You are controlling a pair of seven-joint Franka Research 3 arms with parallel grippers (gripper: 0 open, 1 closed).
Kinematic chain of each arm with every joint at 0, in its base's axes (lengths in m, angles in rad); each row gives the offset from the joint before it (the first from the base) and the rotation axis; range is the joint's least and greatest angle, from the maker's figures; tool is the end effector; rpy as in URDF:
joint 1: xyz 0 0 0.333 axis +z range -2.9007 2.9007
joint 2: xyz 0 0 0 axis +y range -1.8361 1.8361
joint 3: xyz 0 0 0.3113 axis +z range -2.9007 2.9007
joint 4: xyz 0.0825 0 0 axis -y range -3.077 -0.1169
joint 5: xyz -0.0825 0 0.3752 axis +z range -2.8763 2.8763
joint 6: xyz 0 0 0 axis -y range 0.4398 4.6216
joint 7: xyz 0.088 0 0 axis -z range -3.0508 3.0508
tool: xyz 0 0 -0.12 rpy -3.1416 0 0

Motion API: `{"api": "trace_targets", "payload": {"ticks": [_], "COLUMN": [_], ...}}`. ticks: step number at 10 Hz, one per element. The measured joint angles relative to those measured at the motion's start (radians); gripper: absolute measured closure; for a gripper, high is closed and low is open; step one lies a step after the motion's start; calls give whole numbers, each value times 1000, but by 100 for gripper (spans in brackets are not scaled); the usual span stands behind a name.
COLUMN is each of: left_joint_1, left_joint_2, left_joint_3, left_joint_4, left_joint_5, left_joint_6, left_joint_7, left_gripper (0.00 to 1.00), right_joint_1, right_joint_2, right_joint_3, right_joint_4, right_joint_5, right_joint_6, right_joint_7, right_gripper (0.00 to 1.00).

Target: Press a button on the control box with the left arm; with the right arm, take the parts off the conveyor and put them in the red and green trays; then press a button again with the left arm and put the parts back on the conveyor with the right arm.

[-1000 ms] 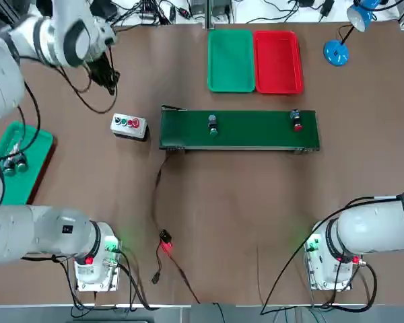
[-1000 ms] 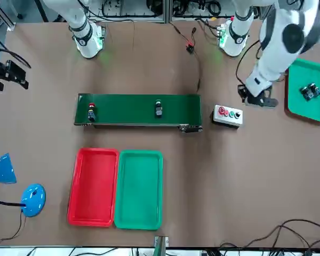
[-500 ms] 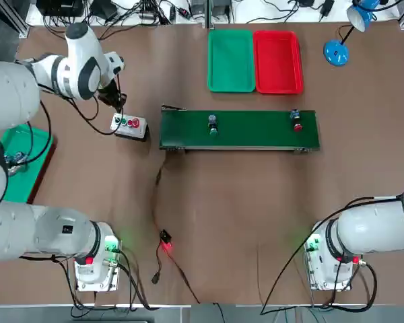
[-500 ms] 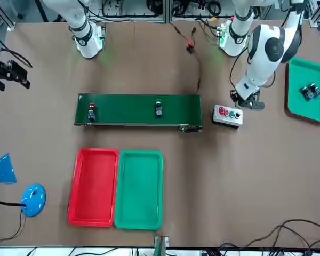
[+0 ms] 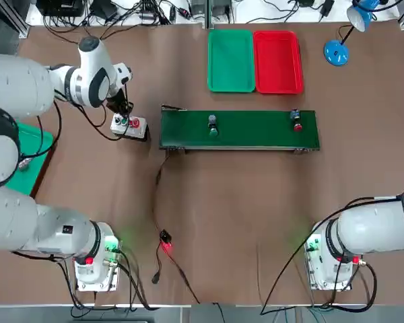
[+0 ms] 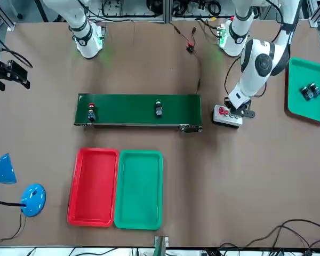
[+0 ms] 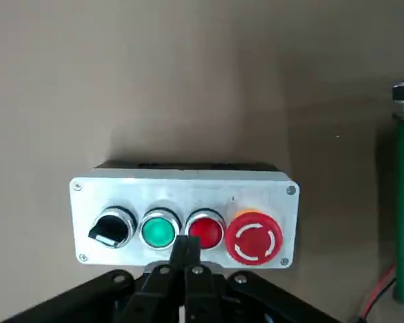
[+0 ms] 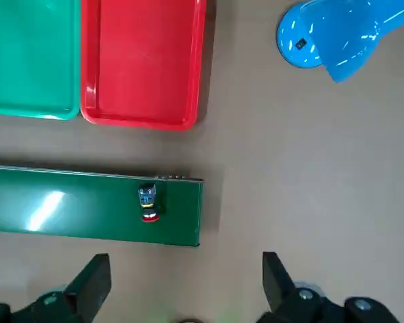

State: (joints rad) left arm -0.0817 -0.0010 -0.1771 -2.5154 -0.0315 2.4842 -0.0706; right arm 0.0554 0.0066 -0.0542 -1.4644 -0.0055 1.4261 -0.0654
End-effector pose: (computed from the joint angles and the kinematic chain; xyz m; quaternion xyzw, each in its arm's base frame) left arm 0.4384 -0.1162 0.2664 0.9965 -0.0814 -0.0164 0.0067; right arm 0.5322 0.0000 0.6394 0.9992 0.0329 -0.0225 0.0022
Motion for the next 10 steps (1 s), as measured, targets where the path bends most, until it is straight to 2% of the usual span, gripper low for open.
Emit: {"api": "trace_targets", "payload": {"ticks": [8, 10], "left_joint_1": [0, 0], "left_joint_2": [53, 54], "left_joint_3": [-16, -16], "left_joint_4": [2, 3], "left_joint_5": [0, 0], "left_joint_6": [4, 5], "left_joint_7": [0, 0], "left_gripper": [99, 99], "right_joint_1": [0, 14], "right_joint_2": [0, 2], "right_joint_3": [0, 1], "right_joint_4": [-14, -45], "right_joint_5": [0, 0], "right_joint_6": [-3, -3], "right_joint_7": [0, -2], "right_gripper": [1, 1]}}
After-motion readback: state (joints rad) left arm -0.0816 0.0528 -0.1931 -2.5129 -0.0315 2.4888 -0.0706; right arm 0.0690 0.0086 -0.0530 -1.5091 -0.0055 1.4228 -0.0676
